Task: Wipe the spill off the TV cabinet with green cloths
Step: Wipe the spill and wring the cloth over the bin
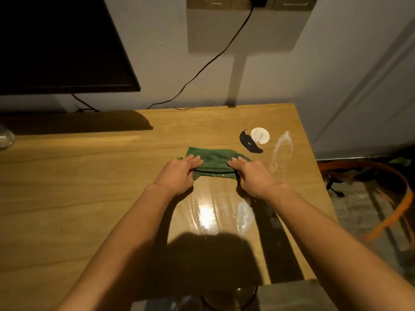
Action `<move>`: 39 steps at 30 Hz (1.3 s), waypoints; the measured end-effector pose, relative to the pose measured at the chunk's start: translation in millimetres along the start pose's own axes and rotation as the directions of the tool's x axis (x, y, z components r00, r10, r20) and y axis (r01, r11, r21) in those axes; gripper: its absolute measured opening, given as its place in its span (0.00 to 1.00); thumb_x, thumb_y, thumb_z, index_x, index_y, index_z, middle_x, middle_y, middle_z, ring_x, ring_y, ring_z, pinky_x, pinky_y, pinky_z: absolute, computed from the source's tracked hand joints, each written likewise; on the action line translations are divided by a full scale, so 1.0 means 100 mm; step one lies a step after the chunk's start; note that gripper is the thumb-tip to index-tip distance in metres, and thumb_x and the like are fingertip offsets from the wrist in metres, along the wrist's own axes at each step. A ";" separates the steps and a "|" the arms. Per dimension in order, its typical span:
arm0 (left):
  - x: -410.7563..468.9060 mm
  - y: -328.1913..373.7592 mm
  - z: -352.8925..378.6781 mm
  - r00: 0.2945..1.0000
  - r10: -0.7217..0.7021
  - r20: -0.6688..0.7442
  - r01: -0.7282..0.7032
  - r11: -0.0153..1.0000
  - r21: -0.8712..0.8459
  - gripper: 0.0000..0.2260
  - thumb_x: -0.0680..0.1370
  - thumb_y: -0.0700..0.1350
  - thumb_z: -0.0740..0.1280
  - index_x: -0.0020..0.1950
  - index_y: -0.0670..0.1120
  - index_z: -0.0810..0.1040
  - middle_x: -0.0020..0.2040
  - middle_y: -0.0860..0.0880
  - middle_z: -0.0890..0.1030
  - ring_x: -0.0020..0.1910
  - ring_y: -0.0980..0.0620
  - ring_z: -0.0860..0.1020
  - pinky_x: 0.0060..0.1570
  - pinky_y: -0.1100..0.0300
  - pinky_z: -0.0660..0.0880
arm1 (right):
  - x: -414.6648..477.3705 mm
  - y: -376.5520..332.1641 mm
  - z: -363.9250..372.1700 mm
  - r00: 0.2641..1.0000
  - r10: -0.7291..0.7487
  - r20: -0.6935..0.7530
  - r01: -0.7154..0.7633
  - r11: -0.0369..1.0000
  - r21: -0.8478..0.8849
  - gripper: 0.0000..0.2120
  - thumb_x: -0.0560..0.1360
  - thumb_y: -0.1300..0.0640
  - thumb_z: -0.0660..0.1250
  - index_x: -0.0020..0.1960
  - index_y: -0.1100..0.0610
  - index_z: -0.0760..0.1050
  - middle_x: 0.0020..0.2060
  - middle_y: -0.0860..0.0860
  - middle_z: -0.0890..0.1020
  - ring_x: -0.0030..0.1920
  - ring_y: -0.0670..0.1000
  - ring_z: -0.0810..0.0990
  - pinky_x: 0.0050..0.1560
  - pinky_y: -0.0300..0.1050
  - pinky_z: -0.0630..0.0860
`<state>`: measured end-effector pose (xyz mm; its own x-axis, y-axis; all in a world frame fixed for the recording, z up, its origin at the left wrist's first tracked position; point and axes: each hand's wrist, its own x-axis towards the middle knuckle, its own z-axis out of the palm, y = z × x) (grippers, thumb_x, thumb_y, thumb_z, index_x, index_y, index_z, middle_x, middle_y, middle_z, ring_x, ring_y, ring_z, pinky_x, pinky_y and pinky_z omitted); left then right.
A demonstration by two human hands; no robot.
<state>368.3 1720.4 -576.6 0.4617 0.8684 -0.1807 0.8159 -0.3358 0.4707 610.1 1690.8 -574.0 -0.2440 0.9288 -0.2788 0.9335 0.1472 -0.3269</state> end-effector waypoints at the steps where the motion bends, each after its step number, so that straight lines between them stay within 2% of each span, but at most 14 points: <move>1: -0.12 0.04 0.04 1.000 -0.006 0.000 0.006 1.000 -0.007 0.24 0.79 0.36 0.61 0.74 0.50 0.69 0.74 0.53 0.68 0.75 0.54 0.63 0.76 0.58 0.56 | -0.09 -0.01 0.03 1.000 -0.012 0.002 0.012 1.000 -0.006 0.29 0.77 0.68 0.61 0.76 0.53 0.64 0.75 0.51 0.66 0.76 0.51 0.61 0.76 0.46 0.55; 5: -0.55 0.23 0.19 0.999 -0.040 -0.014 0.040 0.999 -0.020 0.23 0.79 0.36 0.61 0.74 0.49 0.70 0.75 0.53 0.68 0.75 0.54 0.63 0.76 0.56 0.56 | -0.45 -0.06 0.15 0.999 -0.033 0.000 0.033 0.999 -0.026 0.30 0.76 0.67 0.63 0.76 0.52 0.64 0.75 0.51 0.66 0.76 0.51 0.62 0.75 0.45 0.54; 9: -0.91 0.40 0.36 0.998 -0.065 -0.025 0.064 0.998 -0.016 0.23 0.79 0.36 0.61 0.73 0.50 0.70 0.74 0.53 0.69 0.75 0.54 0.63 0.76 0.56 0.57 | -0.83 -0.13 0.28 0.998 -0.029 0.052 0.030 0.999 -0.030 0.35 0.72 0.60 0.74 0.76 0.52 0.64 0.75 0.51 0.66 0.75 0.53 0.63 0.76 0.49 0.58; 15: -1.43 0.60 0.60 0.994 -0.099 -0.034 0.098 0.994 -0.040 0.24 0.78 0.36 0.61 0.73 0.50 0.70 0.74 0.53 0.69 0.75 0.55 0.63 0.76 0.56 0.55 | -1.32 -0.17 0.44 0.995 -0.090 0.042 0.092 0.994 -0.062 0.30 0.77 0.67 0.63 0.76 0.53 0.63 0.76 0.51 0.64 0.76 0.51 0.61 0.76 0.49 0.57; 20: -1.75 0.75 0.78 0.990 -0.134 -0.043 0.130 0.987 -0.093 0.24 0.78 0.36 0.61 0.73 0.50 0.71 0.74 0.53 0.69 0.75 0.55 0.62 0.76 0.59 0.54 | -1.65 -0.22 0.56 0.994 -0.095 0.050 0.099 0.992 -0.074 0.30 0.77 0.65 0.65 0.76 0.52 0.62 0.76 0.50 0.64 0.76 0.51 0.60 0.76 0.49 0.57; 24: -1.96 0.84 0.92 0.986 -0.157 -0.059 0.147 0.979 -0.144 0.24 0.77 0.35 0.61 0.72 0.50 0.72 0.73 0.54 0.71 0.75 0.56 0.63 0.76 0.59 0.56 | -1.91 -0.27 0.66 0.995 -0.076 0.064 0.081 0.993 -0.087 0.32 0.75 0.64 0.67 0.76 0.51 0.62 0.76 0.50 0.64 0.76 0.50 0.61 0.75 0.51 0.61; 31: -2.29 1.09 1.13 0.993 -0.097 -0.062 0.084 0.980 -0.182 0.22 0.78 0.37 0.62 0.71 0.51 0.74 0.72 0.54 0.72 0.74 0.57 0.63 0.73 0.64 0.56 | -2.39 -0.46 0.84 0.996 -0.066 0.064 0.065 0.998 0.015 0.29 0.75 0.66 0.63 0.75 0.53 0.66 0.76 0.50 0.65 0.76 0.51 0.60 0.74 0.52 0.63; 34: -2.42 1.19 1.23 0.996 -0.071 -0.051 0.058 0.976 -0.212 0.21 0.78 0.39 0.62 0.71 0.50 0.74 0.72 0.52 0.73 0.74 0.56 0.64 0.73 0.63 0.57 | -2.59 -0.57 0.93 0.996 -0.069 0.059 0.067 0.997 0.032 0.27 0.75 0.66 0.62 0.73 0.53 0.70 0.75 0.51 0.67 0.76 0.52 0.62 0.73 0.52 0.65; 39: -2.62 1.25 1.30 0.999 -0.030 -0.022 0.025 0.983 -0.183 0.21 0.78 0.39 0.63 0.71 0.51 0.74 0.70 0.50 0.75 0.72 0.55 0.68 0.72 0.57 0.64 | -2.86 -0.63 1.05 1.000 0.025 -0.017 -0.022 0.985 0.170 0.26 0.74 0.64 0.63 0.71 0.50 0.72 0.70 0.53 0.75 0.72 0.51 0.69 0.72 0.47 0.65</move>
<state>394.6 1403.7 -583.3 0.4294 0.8860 -0.1751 0.7496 -0.2415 0.6163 593.6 1380.1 -568.0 -0.2158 0.9379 -0.2716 0.8805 0.0667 -0.4694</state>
